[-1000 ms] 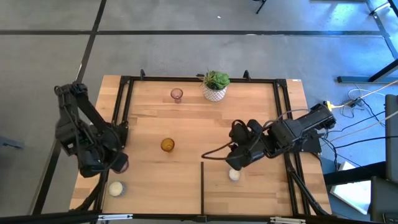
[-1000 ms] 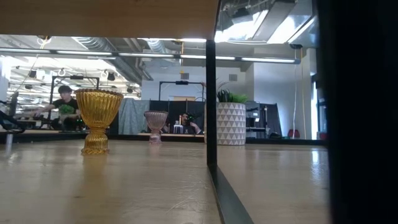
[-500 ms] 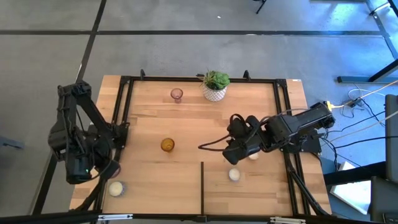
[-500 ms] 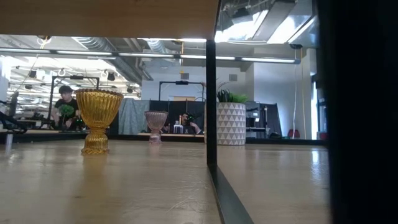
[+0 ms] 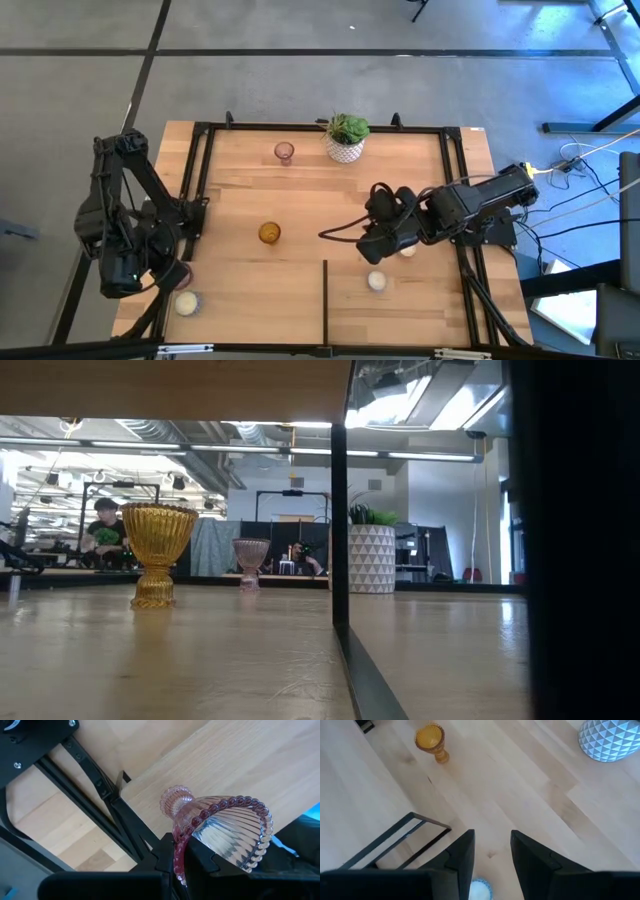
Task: Pick & Place candle stick holders
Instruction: Put the bottom pink glass on the shelf
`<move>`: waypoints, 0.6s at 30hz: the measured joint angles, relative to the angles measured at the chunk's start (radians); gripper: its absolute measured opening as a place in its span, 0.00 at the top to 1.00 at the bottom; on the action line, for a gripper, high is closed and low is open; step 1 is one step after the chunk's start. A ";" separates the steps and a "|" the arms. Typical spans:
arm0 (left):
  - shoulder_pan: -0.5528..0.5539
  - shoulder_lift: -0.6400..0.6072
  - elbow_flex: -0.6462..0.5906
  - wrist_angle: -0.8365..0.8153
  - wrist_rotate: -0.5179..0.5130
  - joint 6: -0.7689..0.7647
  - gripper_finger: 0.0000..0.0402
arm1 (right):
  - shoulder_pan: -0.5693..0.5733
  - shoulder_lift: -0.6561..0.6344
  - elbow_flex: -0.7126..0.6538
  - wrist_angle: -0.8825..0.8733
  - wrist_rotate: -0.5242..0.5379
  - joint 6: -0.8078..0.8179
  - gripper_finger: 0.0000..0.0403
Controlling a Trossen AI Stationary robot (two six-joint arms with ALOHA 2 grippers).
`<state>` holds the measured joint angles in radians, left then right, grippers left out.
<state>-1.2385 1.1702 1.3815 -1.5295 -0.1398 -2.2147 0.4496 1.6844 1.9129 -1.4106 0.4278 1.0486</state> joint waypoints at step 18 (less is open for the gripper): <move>0.000 0.000 -0.001 -0.008 0.007 0.011 0.92 | 0.001 0.000 0.000 0.017 0.007 0.037 0.68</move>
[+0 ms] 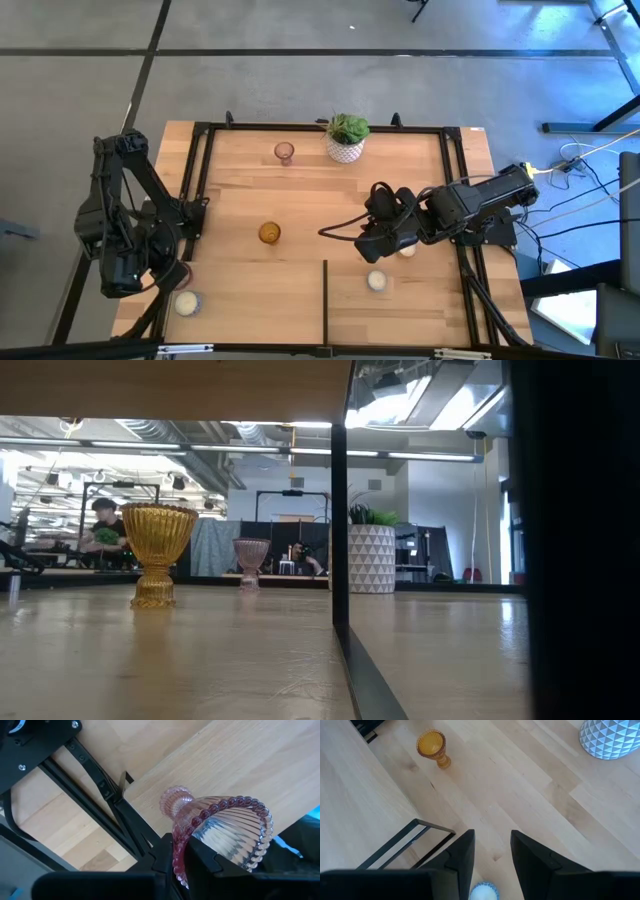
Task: Pick & Place candle stick holders
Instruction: Put the bottom pink glass on the shelf
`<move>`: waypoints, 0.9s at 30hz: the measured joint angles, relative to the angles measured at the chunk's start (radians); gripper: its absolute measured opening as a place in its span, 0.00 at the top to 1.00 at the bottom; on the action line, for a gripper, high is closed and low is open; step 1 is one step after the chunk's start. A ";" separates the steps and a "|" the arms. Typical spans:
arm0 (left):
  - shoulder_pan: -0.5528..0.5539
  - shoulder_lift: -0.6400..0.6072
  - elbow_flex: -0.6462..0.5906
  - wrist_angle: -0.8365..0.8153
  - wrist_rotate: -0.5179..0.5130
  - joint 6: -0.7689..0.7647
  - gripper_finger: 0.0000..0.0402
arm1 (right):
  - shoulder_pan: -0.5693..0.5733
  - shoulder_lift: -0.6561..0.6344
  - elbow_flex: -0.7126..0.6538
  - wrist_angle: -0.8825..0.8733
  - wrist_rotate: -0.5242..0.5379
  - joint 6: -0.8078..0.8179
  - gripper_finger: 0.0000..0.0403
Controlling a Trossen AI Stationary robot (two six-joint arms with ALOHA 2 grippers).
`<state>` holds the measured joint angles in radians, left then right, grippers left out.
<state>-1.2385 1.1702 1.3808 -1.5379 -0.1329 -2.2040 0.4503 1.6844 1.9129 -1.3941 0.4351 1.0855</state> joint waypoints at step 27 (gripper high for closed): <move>0.308 0.074 0.005 0.285 0.072 0.596 0.95 | 0.000 0.001 0.000 0.027 0.002 0.000 0.68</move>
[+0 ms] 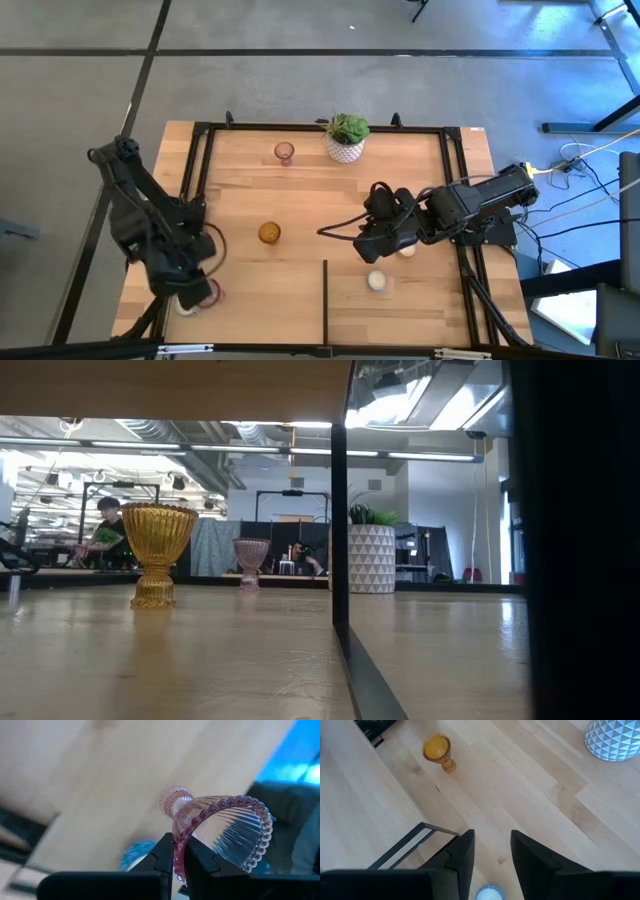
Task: Pick & Place candle stick holders
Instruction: Put the bottom pink glass on the shelf
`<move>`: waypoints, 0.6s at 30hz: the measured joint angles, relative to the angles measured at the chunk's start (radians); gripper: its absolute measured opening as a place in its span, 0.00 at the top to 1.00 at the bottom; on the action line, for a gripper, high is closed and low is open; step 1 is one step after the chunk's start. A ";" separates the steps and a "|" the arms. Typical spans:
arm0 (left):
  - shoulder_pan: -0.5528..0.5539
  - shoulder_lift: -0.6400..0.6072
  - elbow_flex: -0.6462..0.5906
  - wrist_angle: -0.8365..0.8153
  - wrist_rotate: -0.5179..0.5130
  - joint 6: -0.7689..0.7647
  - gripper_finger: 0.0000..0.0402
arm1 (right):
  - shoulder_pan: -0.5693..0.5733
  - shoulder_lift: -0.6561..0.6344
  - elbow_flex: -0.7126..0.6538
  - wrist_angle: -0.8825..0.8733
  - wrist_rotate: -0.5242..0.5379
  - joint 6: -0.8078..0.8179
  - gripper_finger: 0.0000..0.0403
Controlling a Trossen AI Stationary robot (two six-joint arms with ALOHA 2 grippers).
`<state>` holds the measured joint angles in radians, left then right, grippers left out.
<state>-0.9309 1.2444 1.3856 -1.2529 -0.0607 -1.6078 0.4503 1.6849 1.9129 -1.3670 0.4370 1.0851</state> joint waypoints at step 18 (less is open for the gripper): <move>-0.182 0.359 0.453 -0.187 0.029 -0.131 0.96 | -0.005 0.043 -0.001 0.033 -0.019 -0.004 0.68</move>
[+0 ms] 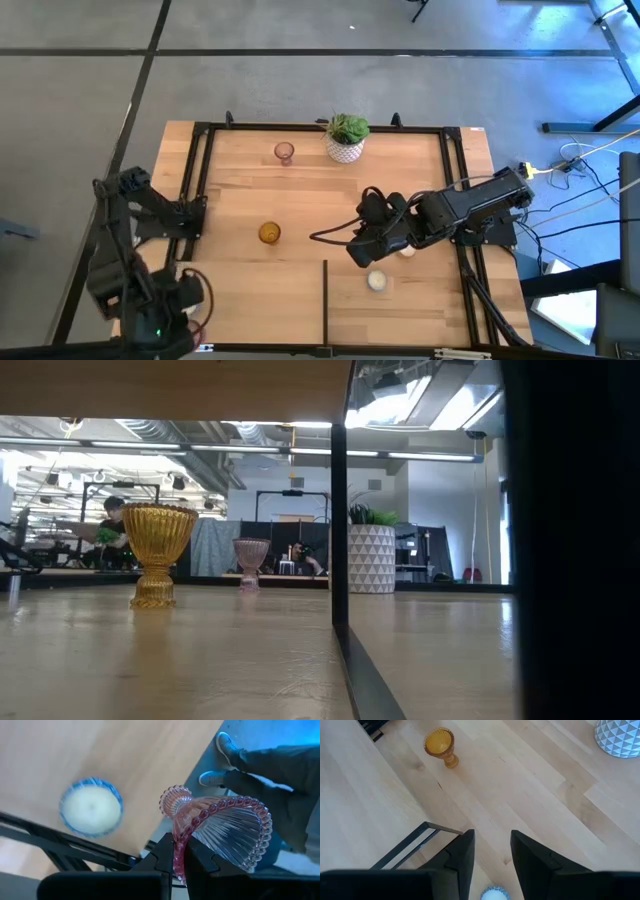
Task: Pick & Place candle stick holders
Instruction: Put the bottom pink glass on the shelf
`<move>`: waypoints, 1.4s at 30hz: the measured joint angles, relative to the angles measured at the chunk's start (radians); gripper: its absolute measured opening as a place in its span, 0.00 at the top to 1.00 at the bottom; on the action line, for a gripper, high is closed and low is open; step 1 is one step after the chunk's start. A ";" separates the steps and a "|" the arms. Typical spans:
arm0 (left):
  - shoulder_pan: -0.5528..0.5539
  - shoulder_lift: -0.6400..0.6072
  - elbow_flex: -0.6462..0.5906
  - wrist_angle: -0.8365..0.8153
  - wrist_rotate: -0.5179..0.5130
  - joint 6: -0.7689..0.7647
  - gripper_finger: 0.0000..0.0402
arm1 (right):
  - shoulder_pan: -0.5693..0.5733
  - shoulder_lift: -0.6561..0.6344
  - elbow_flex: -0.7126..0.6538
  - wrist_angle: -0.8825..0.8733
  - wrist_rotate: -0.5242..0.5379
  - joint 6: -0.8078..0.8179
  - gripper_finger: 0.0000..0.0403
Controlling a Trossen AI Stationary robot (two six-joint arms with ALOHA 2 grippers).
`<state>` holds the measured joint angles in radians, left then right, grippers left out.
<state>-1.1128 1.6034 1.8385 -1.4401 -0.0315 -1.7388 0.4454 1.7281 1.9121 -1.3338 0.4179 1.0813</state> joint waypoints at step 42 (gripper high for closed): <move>-0.226 0.025 -0.070 -0.014 -0.095 -0.414 0.96 | -0.008 -0.001 0.000 0.035 0.026 -0.062 0.68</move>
<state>-1.3392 1.6283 1.7686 -1.4546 -0.1268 -2.1528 0.4377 1.7275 1.9121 -1.2991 0.4440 1.0194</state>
